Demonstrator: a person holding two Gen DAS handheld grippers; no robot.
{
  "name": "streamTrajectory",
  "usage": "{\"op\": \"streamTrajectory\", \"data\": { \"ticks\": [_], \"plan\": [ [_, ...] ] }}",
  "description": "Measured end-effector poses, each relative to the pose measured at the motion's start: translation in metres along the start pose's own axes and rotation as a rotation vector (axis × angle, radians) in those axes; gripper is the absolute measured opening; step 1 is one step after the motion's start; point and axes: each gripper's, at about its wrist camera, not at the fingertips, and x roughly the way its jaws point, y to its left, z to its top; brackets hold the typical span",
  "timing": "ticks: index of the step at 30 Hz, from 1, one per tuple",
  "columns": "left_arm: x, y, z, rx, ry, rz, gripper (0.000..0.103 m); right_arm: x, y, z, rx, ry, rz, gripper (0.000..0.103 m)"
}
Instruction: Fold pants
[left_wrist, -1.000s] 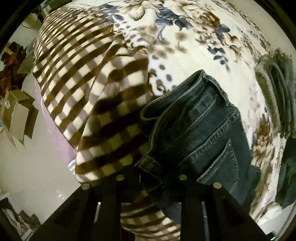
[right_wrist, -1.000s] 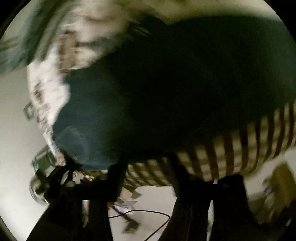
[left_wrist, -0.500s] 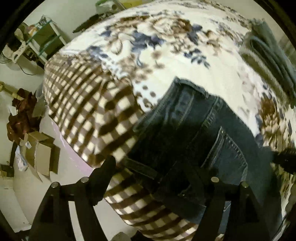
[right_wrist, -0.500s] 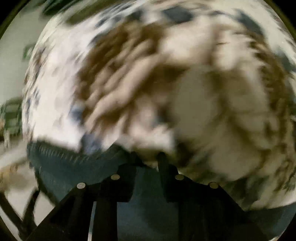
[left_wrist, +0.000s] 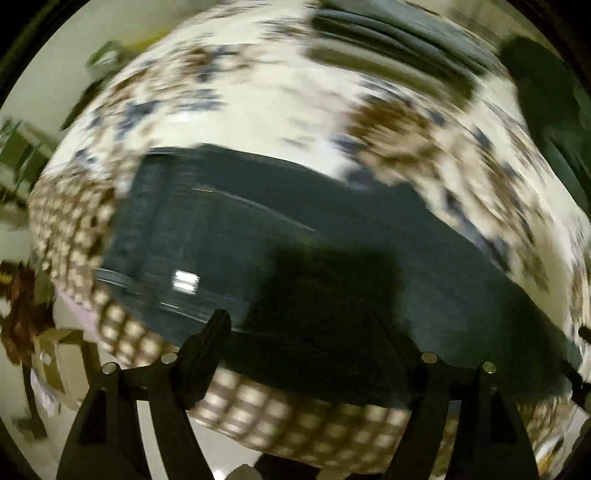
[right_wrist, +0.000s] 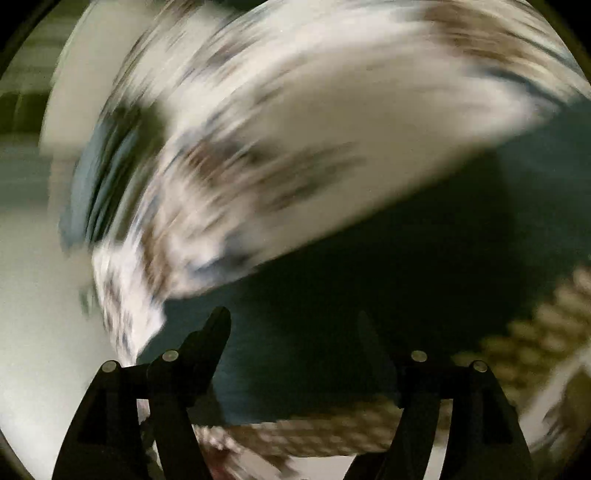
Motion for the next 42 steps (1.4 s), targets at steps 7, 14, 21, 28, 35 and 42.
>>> {"op": "streamTrajectory", "data": {
  "ticks": [7,14,21,28,35,42],
  "plan": [
    [0.015,-0.127,-0.043,0.142,0.056,-0.012,0.074,-0.076,-0.206,0.087,0.301,-0.172,-0.009,0.074],
    [0.049,-0.225,-0.077,0.202,0.147,0.042,0.074,-0.048,-0.277,0.143,0.345,-0.120,0.128,0.033],
    [0.074,-0.268,-0.090,0.208,0.173,0.103,0.075,-0.065,-0.242,0.134,0.132,-0.186,0.105,0.008],
    [0.095,-0.262,-0.085,0.151,0.180,0.088,0.093,-0.032,-0.281,0.132,0.231,-0.056,0.358,0.056],
    [0.109,-0.253,-0.084,0.139,0.147,0.026,0.103,-0.004,-0.270,0.142,0.262,-0.080,0.586,0.057],
    [0.101,-0.251,-0.090,0.156,0.171,-0.025,0.103,-0.022,-0.272,0.153,0.268,-0.134,0.434,0.008]
  ]
}}
